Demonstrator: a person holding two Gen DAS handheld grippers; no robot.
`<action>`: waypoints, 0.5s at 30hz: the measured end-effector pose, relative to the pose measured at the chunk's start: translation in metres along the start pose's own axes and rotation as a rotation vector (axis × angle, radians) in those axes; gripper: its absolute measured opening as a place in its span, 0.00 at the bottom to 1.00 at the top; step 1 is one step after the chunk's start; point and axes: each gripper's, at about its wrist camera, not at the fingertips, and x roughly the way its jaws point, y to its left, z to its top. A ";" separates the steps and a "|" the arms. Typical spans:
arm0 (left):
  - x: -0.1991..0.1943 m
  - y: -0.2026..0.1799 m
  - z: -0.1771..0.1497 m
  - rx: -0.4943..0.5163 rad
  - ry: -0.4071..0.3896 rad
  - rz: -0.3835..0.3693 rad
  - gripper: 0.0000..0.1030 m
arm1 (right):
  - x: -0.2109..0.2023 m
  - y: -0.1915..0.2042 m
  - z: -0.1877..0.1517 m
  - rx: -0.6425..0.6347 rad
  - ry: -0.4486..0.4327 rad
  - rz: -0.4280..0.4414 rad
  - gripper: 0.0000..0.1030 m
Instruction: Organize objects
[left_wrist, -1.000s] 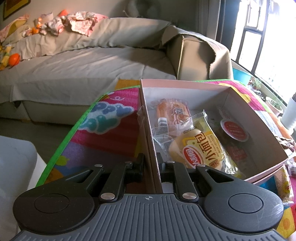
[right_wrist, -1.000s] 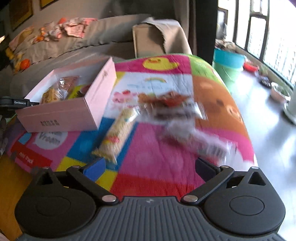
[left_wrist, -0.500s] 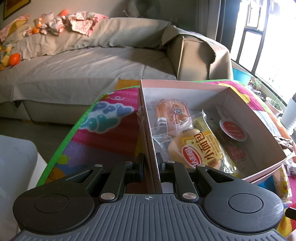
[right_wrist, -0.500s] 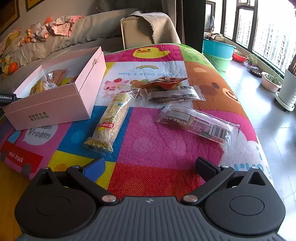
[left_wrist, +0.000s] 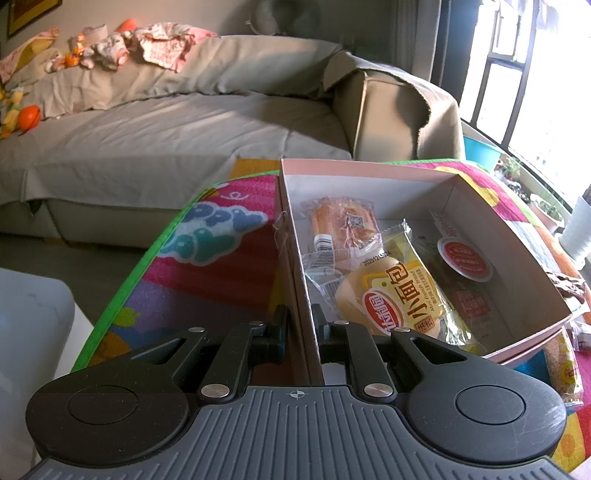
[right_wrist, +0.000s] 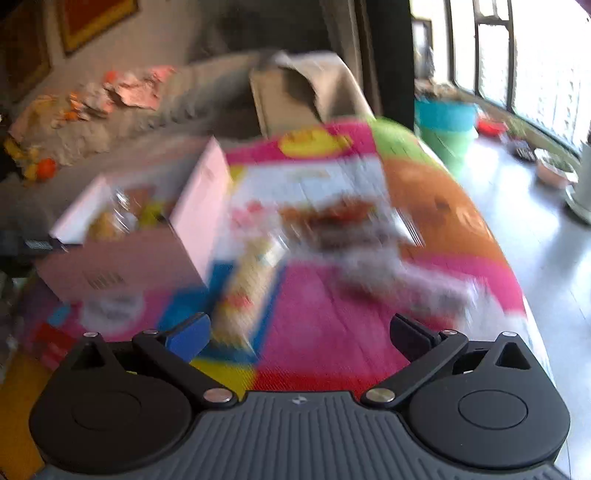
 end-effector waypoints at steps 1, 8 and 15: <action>0.000 0.000 0.000 0.000 0.000 0.000 0.14 | 0.003 0.007 0.006 -0.028 -0.019 0.000 1.00; 0.000 0.000 0.000 0.000 0.000 0.000 0.14 | 0.052 0.034 0.024 -0.153 0.051 0.005 0.62; 0.000 0.000 0.000 0.001 0.000 -0.002 0.14 | 0.054 0.029 0.019 -0.133 0.125 0.026 0.29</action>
